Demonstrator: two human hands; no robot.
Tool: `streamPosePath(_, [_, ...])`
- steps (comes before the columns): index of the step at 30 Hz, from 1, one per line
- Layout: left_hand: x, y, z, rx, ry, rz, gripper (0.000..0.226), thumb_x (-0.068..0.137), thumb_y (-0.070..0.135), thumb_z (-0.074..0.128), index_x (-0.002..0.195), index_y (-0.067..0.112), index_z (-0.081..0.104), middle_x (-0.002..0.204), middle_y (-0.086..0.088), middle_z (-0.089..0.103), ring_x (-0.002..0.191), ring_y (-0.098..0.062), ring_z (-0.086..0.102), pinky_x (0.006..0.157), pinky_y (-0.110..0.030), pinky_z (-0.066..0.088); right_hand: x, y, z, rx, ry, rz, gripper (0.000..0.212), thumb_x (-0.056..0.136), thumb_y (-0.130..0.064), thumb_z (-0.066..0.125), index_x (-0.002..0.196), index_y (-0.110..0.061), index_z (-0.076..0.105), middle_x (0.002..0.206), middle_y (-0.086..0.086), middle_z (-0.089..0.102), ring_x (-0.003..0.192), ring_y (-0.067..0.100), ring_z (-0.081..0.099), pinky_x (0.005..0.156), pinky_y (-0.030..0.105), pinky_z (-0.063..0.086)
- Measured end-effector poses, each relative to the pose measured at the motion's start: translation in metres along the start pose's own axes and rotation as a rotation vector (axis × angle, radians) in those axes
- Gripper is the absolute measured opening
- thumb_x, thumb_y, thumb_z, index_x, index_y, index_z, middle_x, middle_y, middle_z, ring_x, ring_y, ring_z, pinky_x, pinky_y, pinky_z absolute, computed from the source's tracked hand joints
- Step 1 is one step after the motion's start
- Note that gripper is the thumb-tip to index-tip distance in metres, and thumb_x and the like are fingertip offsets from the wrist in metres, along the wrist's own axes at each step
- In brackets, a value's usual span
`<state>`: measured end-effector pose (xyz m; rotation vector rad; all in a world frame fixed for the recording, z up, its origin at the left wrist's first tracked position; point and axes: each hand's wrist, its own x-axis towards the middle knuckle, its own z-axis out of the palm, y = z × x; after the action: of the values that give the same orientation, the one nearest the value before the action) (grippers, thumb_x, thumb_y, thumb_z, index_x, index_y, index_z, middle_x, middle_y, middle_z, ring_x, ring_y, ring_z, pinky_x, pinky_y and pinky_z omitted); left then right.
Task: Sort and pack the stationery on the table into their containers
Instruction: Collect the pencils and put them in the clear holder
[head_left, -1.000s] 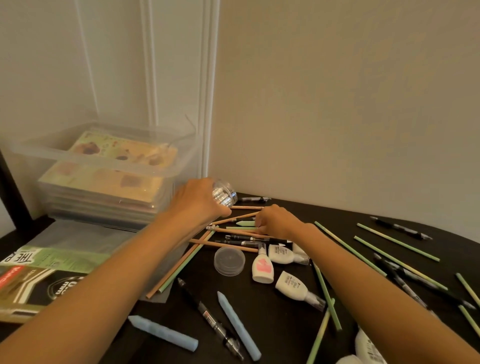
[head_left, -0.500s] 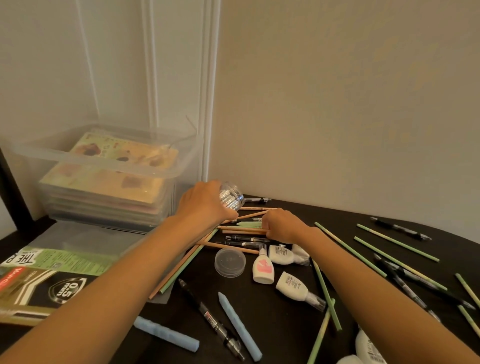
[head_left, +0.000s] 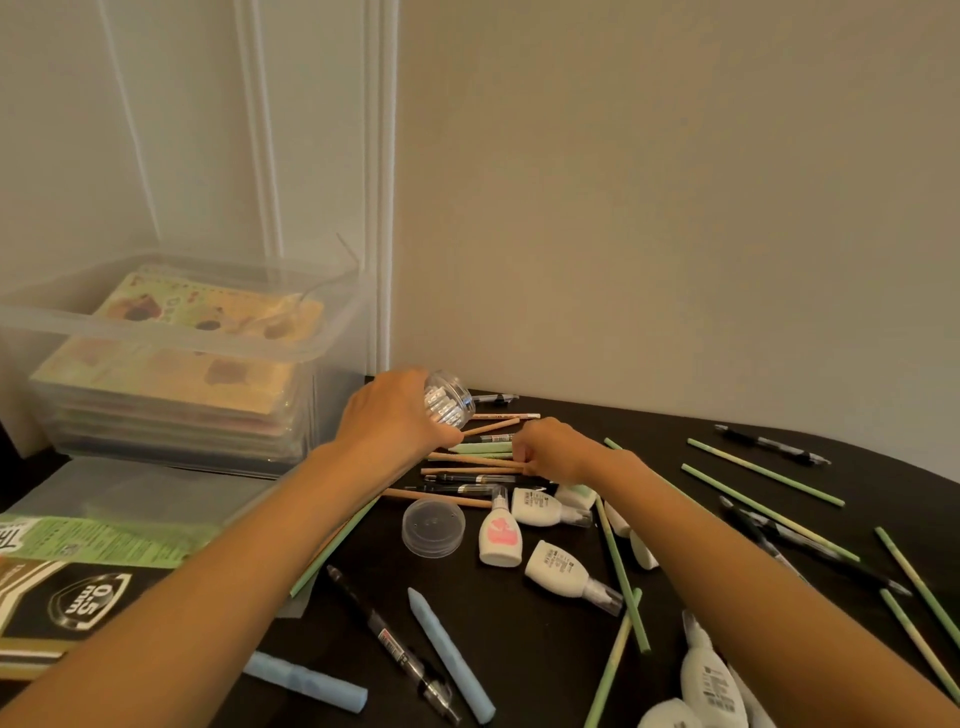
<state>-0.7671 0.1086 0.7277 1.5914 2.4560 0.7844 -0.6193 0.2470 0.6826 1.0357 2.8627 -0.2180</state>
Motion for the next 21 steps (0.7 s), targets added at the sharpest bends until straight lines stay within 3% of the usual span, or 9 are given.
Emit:
streamPosePath(3, [-0.002, 0.003, 0.002, -0.001, -0.003, 0.008, 0.063, 0.068, 0.042, 0.078, 0.121, 0.017, 0.052, 0.112, -0.002, 0.062, 0.096, -0.019, 0.059, 0.084, -0.035, 0.052, -0.003, 0.0, 0.002, -0.059, 0.007, 0.034, 0.017, 0.093, -0.009, 0.049, 0.106, -0.004, 0.059, 0.114, 0.013, 0.057, 0.099, 0.025, 0.055, 0.08, 0.031, 0.044])
streamPosePath(5, [-0.003, 0.005, 0.001, 0.004, -0.001, 0.016, 0.064, 0.068, 0.042, 0.077, 0.122, 0.017, 0.052, 0.112, -0.002, 0.062, 0.096, -0.019, 0.059, 0.084, -0.035, 0.052, -0.004, 0.0, 0.003, -0.042, 0.033, 0.037, 0.017, 0.094, -0.009, 0.046, 0.109, -0.006, 0.053, 0.114, 0.012, 0.057, 0.093, 0.022, 0.054, 0.075, 0.029, 0.043])
streamPosePath(8, [-0.004, 0.011, -0.002, 0.01, 0.011, 0.039, 0.064, 0.069, 0.043, 0.077, 0.121, 0.017, 0.052, 0.109, -0.003, 0.063, 0.094, -0.02, 0.059, 0.083, -0.038, 0.053, -0.008, 0.0, 0.003, 0.006, 0.182, 0.034, 0.018, 0.097, -0.012, 0.045, 0.115, -0.012, 0.044, 0.103, 0.01, 0.061, 0.076, 0.016, 0.05, 0.06, 0.023, 0.04])
streamPosePath(10, [-0.007, 0.016, -0.006, 0.016, 0.034, 0.051, 0.064, 0.07, 0.043, 0.077, 0.122, 0.017, 0.051, 0.11, -0.003, 0.062, 0.094, -0.02, 0.059, 0.083, -0.038, 0.053, -0.011, -0.001, 0.0, 0.046, 0.318, 0.035, 0.022, 0.097, -0.012, 0.046, 0.118, -0.013, 0.041, 0.093, 0.008, 0.061, 0.071, 0.017, 0.053, 0.062, 0.029, 0.046])
streamPosePath(12, [-0.01, 0.021, -0.008, 0.019, 0.044, 0.065, 0.063, 0.07, 0.042, 0.076, 0.123, 0.018, 0.051, 0.108, -0.002, 0.062, 0.093, -0.019, 0.059, 0.083, -0.038, 0.053, -0.018, -0.005, -0.01, 0.273, 0.433, 0.07, 0.016, 0.098, -0.013, 0.044, 0.113, -0.013, 0.041, 0.085, 0.006, 0.059, 0.07, 0.019, 0.057, 0.063, 0.031, 0.05])
streamPosePath(15, [-0.02, 0.03, -0.012, 0.003, 0.043, 0.071, 0.062, 0.07, 0.043, 0.076, 0.123, 0.02, 0.051, 0.106, -0.001, 0.062, 0.092, -0.018, 0.059, 0.082, -0.036, 0.053, -0.035, -0.011, -0.026, 0.648, 0.491, 0.092, 0.01, 0.096, -0.006, 0.044, 0.102, -0.014, 0.041, 0.083, 0.007, 0.059, 0.069, 0.017, 0.056, 0.059, 0.021, 0.047])
streamPosePath(19, [-0.039, 0.044, -0.018, -0.019, 0.054, 0.08, 0.059, 0.071, 0.042, 0.075, 0.121, 0.021, 0.051, 0.104, 0.0, 0.062, 0.091, -0.017, 0.059, 0.08, -0.033, 0.052, -0.071, -0.016, -0.035, 1.108, 0.402, 0.149, 0.017, 0.093, 0.001, 0.042, 0.086, -0.011, 0.051, 0.075, 0.007, 0.058, 0.059, 0.01, 0.047, 0.049, 0.015, 0.038])
streamPosePath(21, [-0.052, 0.053, -0.021, -0.02, 0.06, 0.089, 0.058, 0.072, 0.042, 0.075, 0.121, 0.021, 0.051, 0.106, 0.0, 0.062, 0.091, -0.017, 0.059, 0.08, -0.034, 0.052, -0.096, -0.019, -0.04, 1.349, 0.325, 0.141, 0.023, 0.092, 0.003, 0.04, 0.088, -0.006, 0.06, 0.071, 0.008, 0.06, 0.055, 0.008, 0.046, 0.046, 0.014, 0.037])
